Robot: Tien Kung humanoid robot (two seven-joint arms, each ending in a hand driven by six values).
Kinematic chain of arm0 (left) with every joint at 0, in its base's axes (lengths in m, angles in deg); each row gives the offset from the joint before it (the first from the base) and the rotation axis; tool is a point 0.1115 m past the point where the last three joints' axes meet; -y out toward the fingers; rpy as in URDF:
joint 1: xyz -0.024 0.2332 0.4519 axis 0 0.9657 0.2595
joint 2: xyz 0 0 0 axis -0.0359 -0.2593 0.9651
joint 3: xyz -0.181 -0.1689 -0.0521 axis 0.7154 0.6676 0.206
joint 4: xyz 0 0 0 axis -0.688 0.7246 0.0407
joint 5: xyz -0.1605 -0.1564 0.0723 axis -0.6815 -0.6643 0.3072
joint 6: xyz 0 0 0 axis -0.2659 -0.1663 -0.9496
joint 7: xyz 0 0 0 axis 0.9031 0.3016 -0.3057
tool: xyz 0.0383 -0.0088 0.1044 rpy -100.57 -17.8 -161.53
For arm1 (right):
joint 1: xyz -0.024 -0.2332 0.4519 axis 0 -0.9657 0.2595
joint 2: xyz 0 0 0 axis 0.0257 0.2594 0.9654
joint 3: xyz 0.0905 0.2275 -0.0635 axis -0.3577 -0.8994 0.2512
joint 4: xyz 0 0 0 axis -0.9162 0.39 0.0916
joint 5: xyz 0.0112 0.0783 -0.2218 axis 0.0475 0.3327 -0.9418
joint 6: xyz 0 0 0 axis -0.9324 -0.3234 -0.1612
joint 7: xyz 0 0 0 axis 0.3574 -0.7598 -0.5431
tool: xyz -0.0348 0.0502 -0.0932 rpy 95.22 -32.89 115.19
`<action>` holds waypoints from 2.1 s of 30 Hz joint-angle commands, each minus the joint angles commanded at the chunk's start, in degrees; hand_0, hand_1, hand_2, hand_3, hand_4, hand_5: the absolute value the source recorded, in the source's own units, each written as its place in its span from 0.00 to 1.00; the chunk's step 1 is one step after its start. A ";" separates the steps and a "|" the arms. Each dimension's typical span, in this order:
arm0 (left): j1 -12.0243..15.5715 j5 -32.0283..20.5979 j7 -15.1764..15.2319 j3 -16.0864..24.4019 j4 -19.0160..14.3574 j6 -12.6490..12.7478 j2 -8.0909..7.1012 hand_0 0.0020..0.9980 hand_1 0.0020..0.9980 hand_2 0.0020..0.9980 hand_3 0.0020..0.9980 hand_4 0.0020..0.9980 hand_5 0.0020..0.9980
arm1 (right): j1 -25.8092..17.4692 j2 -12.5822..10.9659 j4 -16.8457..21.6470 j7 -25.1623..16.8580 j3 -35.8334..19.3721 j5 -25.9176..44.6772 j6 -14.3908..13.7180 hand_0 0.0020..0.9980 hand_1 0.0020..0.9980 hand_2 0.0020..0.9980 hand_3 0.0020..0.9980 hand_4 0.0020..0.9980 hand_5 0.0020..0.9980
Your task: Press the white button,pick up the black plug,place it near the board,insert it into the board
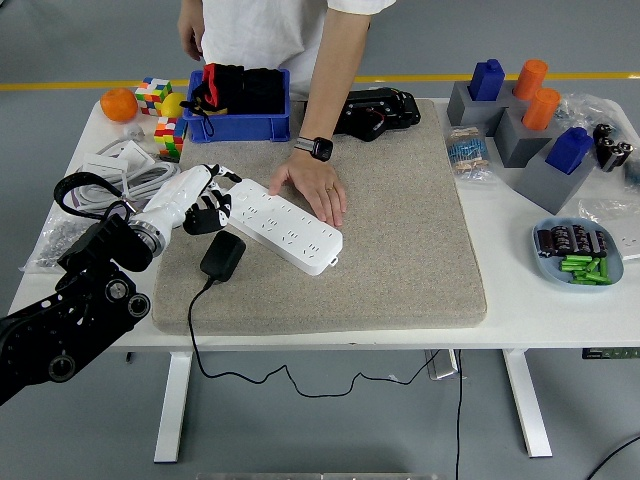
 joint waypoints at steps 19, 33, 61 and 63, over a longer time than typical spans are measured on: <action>8.47 9.33 -3.85 2.83 -0.46 0.99 2.26 0.78 0.87 0.85 0.88 1.00 0.57 | -0.06 0.09 0.02 -0.07 0.18 -0.12 -0.06 0.56 0.49 0.51 0.50 0.64 0.39; 7.77 9.47 -4.58 0.39 -0.15 3.09 2.69 0.46 0.64 0.59 0.74 0.94 0.20 | 0.03 -0.21 0.09 -0.21 1.00 0.05 -0.16 0.56 0.49 0.50 0.50 0.64 0.39; 4.87 11.26 -1.29 -0.70 2.29 9.36 3.58 0.15 0.22 0.27 0.55 0.56 0.00 | -0.32 -0.02 0.10 -1.80 0.84 0.42 -1.17 0.56 0.48 0.50 0.50 0.64 0.39; 3.65 9.84 -0.92 -1.16 3.35 9.43 3.73 0.14 0.21 0.26 0.54 0.52 0.00 | -0.28 0.00 0.08 -1.81 0.80 0.43 -1.19 0.55 0.48 0.50 0.50 0.64 0.39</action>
